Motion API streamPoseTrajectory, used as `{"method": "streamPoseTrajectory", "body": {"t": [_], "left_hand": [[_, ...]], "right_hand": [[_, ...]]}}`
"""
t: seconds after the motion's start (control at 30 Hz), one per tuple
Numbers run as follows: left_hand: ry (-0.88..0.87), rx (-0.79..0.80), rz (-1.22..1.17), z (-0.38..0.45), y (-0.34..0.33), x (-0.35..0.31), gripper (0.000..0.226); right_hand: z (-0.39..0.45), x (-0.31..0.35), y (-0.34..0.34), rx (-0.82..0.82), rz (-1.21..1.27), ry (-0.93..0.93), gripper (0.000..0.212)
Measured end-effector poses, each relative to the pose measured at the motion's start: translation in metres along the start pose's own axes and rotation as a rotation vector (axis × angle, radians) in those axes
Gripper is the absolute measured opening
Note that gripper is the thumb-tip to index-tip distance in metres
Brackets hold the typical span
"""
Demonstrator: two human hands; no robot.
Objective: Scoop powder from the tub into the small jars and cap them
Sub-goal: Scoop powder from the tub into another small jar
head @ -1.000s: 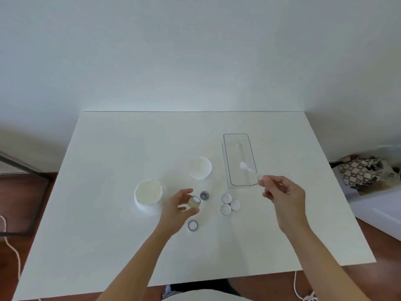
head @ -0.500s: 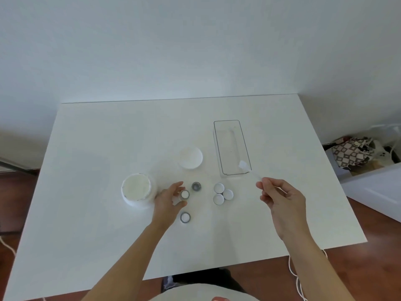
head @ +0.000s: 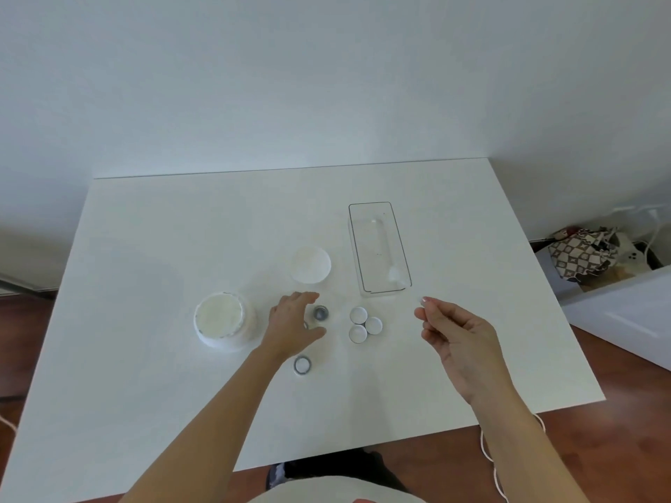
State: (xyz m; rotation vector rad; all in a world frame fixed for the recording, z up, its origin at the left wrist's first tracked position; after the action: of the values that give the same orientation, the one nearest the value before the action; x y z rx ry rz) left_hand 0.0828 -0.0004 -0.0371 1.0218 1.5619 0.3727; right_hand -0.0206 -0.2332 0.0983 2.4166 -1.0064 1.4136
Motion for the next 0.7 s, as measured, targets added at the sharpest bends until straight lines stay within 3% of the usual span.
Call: {"method": "streamPoseTrajectory", "body": {"t": [0.13, 0.3, 0.47, 0.7], "left_hand": [[0.020, 0.046, 0.166, 0.015, -0.008, -0.008, 0.056], [-0.026, 0.012, 0.193, 0.019, -0.009, -0.012, 0.038], [-0.070, -0.077, -0.054, 0.004, 0.031, -0.027, 0.036], [0.060, -0.299, -0.409, -0.060, 0.126, -0.025, 0.035]], "right_hand": [[-0.003, -0.002, 0.001, 0.026, -0.036, -0.021, 0.019], [-0.004, -0.002, 0.002, 0.016, -0.056, -0.022, 0.010], [-0.003, 0.005, -0.009, 0.035, -0.100, -0.007, 0.005], [0.006, 0.007, -0.061, 0.114, -0.351, 0.092, 0.015]]}}
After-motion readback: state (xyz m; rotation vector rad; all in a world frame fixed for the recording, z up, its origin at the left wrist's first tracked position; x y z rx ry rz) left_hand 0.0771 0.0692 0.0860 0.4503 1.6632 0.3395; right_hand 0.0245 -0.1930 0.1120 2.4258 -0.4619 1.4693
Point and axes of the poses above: each hand's wrist, its own z-axis towards the middle knuckle, its own y-axis out of the back of the hand, x = y × z, the point moved 2 cm from there along z, towards the middle knuckle, and after that the axes turned 4 degrees about -x, right-handed, at the moved point
